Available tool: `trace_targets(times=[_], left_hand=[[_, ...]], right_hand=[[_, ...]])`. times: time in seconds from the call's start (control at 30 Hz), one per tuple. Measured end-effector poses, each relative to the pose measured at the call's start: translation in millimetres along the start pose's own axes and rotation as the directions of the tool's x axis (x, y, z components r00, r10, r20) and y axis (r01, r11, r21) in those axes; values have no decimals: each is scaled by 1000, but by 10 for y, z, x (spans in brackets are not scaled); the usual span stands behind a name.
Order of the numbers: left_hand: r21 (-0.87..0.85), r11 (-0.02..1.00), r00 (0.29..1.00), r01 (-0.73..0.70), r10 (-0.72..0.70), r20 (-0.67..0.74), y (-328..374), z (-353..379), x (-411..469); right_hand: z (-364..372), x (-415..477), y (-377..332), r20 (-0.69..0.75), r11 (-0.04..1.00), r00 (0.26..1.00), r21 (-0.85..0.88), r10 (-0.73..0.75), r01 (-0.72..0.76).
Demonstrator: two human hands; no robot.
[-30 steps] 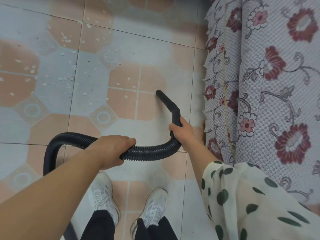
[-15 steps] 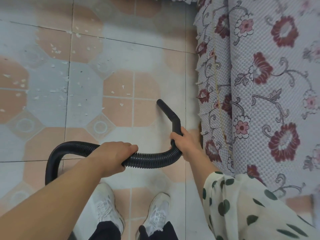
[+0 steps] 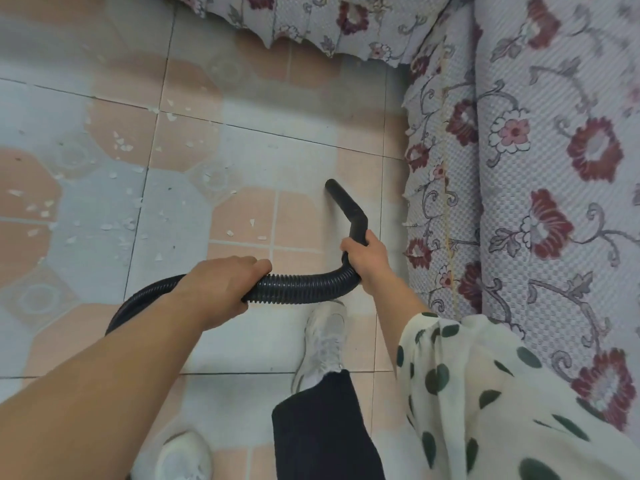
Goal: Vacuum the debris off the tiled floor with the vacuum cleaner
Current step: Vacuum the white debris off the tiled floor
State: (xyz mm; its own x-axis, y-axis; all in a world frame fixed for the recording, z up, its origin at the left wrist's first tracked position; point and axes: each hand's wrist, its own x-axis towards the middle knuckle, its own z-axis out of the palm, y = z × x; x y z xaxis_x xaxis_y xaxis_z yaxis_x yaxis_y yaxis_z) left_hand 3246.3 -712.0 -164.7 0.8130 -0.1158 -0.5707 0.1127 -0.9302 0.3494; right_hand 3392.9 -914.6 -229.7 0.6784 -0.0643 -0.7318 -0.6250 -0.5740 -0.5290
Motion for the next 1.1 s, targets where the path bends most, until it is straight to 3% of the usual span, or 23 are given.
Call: trace_targets(times=[0.27,0.57,0.87,1.1], left_hand=[[-111,989,993,101,-108,-54,69,-358,948],[-273,936,945,224,-276,-172,93,-648,1896],[-337,902,920,269,-344,-186,69,-524,2348],[-334,910,923,243,-324,-210,22,-430,2459]], right_hand=[[-254,960,-816,-51,989,989,-62,-136,133],[-318,2025,-1715,-49,961,978,-205,-201,187],[-176,2554,-1960,-104,913,961,-352,-255,205],[-132,2613,-1961,-128,939,959,-271,-254,212]])
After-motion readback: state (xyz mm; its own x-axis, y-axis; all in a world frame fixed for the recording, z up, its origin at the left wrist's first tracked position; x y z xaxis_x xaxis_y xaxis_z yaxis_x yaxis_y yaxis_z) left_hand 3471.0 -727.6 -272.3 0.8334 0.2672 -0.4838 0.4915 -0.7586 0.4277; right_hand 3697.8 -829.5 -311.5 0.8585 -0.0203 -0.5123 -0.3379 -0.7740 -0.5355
